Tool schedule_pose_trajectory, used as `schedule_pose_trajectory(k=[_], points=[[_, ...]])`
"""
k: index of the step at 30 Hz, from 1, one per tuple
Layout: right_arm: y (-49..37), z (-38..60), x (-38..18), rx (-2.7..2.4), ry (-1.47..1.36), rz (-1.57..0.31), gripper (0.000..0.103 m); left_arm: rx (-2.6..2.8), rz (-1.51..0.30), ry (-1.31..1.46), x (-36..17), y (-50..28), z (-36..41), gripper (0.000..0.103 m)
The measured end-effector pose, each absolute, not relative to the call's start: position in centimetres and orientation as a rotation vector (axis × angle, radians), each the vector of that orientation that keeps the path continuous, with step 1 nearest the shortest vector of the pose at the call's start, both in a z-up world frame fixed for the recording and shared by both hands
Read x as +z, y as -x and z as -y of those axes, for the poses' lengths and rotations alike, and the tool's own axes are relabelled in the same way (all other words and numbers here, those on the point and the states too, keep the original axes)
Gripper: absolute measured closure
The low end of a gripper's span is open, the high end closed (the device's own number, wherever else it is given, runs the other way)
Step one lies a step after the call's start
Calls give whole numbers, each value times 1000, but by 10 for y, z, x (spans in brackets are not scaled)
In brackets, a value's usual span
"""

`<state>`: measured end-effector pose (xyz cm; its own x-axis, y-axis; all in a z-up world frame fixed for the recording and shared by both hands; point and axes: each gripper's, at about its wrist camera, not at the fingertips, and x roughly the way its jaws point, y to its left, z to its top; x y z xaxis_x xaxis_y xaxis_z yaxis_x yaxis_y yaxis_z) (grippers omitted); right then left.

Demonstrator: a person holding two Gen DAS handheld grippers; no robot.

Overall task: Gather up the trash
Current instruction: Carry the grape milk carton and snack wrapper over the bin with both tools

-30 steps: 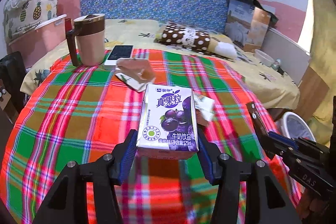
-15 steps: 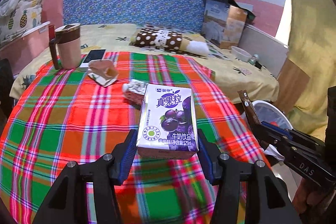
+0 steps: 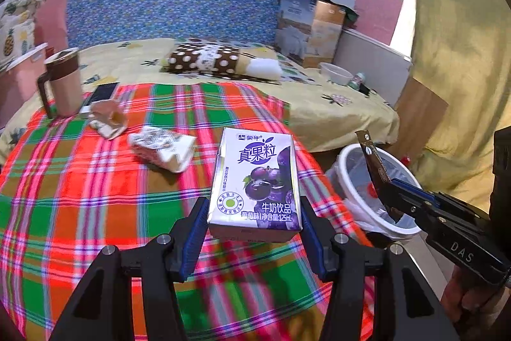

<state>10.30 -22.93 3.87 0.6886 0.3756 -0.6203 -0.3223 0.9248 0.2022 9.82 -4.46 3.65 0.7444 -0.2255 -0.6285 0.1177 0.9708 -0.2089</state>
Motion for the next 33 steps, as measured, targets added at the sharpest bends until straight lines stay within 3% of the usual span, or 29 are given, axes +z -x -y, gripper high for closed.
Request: schedule_pose_trajectory(k=[33], points=[[-102, 347, 14, 124, -221, -745, 84, -527, -836, 33, -6, -158, 219, 49]])
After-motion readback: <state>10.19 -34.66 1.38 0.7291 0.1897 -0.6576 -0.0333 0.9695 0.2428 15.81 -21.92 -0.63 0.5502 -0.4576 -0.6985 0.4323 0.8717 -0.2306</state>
